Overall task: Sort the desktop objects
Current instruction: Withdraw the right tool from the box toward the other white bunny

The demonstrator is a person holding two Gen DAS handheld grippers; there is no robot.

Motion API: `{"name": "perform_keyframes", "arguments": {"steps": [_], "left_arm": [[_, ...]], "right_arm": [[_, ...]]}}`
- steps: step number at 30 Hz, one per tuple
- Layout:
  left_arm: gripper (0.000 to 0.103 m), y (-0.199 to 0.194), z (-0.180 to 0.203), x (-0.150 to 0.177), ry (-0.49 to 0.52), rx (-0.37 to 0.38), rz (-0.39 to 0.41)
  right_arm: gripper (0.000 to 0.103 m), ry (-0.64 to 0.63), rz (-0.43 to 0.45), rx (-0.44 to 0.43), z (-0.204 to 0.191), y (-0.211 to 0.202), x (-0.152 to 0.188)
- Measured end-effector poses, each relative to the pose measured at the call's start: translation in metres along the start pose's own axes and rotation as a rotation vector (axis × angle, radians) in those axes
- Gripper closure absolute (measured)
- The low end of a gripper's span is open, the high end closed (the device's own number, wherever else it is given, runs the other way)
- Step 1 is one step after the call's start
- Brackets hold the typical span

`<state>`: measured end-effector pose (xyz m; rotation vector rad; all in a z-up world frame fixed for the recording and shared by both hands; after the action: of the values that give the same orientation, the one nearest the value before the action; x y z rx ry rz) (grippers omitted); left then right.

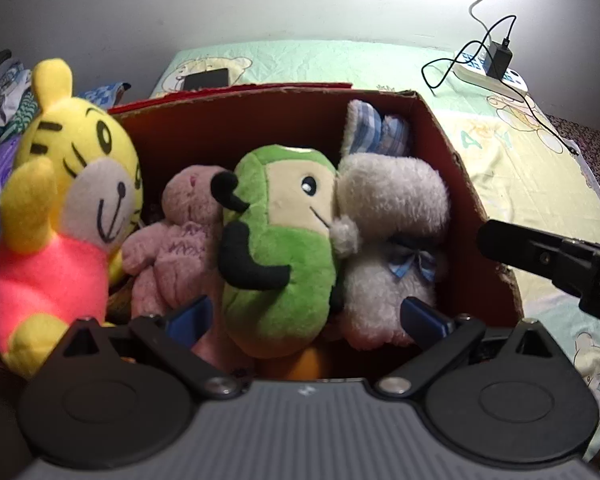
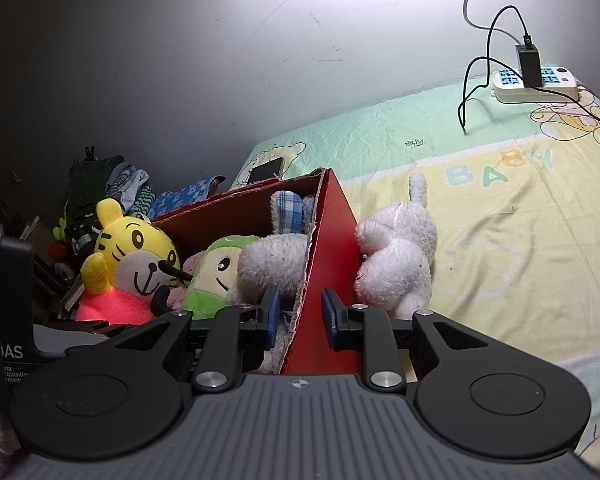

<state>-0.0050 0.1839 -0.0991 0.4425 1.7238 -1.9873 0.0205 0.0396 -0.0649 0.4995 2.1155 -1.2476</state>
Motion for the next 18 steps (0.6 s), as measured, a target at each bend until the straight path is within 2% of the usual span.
{"name": "perform_keyframes", "arguments": {"steps": [10, 18], "left_arm": [[0.003, -0.01, 0.001, -0.006, -0.068, -0.075, 0.035], [0.003, -0.019, 0.009, -0.004, -0.093, -0.124, 0.059]], "right_arm": [[0.078, -0.051, -0.024, -0.084, 0.006, -0.008, -0.007], [0.078, -0.045, -0.039, -0.129, 0.021, -0.016, -0.008]]}}
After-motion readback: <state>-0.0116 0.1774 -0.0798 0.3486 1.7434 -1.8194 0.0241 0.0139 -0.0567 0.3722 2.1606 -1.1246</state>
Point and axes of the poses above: each gripper's, at about its wrist camera, not at the fingertips, and y roughly the way its jaws point, z to its right, x to its underside, the point moved 9 cm from there along y, roughly the way its jaws point, and after that the axes turned 8 degrees about x, right-handed, at the moved point
